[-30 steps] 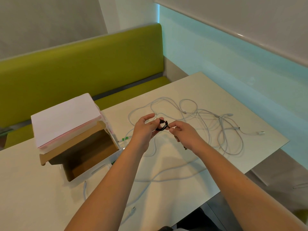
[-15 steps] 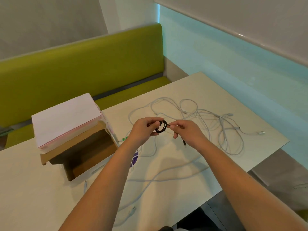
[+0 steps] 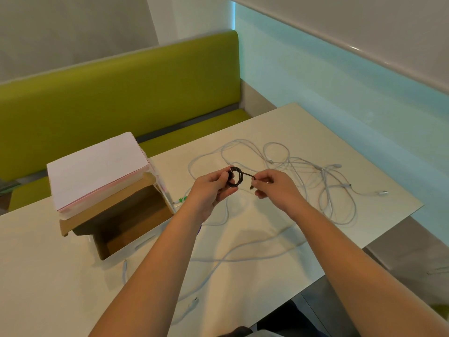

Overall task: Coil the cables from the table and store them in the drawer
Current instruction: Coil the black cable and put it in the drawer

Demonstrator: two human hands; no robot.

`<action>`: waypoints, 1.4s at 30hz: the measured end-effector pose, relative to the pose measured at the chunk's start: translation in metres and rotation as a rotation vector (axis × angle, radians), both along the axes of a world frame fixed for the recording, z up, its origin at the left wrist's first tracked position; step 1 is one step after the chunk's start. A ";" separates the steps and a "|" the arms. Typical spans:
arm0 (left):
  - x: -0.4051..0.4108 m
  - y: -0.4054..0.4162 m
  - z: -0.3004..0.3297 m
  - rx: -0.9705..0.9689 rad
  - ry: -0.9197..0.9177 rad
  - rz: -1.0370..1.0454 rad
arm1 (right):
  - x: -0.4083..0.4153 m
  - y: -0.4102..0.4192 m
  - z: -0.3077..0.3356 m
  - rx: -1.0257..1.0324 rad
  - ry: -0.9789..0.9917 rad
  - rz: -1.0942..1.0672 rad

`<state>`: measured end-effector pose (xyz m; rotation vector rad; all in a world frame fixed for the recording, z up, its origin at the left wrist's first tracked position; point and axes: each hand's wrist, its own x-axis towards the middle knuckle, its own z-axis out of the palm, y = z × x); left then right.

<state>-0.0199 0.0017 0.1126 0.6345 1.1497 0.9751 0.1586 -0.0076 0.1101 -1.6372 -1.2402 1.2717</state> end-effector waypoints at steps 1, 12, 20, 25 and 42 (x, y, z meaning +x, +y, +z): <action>0.001 0.000 0.000 -0.018 -0.014 -0.008 | -0.001 0.001 0.000 0.008 0.064 -0.050; 0.007 -0.007 -0.004 0.125 0.193 -0.087 | -0.013 -0.006 -0.002 -0.165 0.496 -0.085; 0.011 -0.005 -0.009 0.268 0.363 -0.113 | -0.012 -0.008 0.003 -0.355 0.673 -0.100; 0.011 -0.005 -0.006 0.236 0.282 -0.047 | -0.011 -0.010 0.006 -0.433 0.671 -0.012; 0.017 -0.003 -0.001 0.135 0.116 0.199 | -0.011 -0.007 0.011 -0.224 0.131 0.144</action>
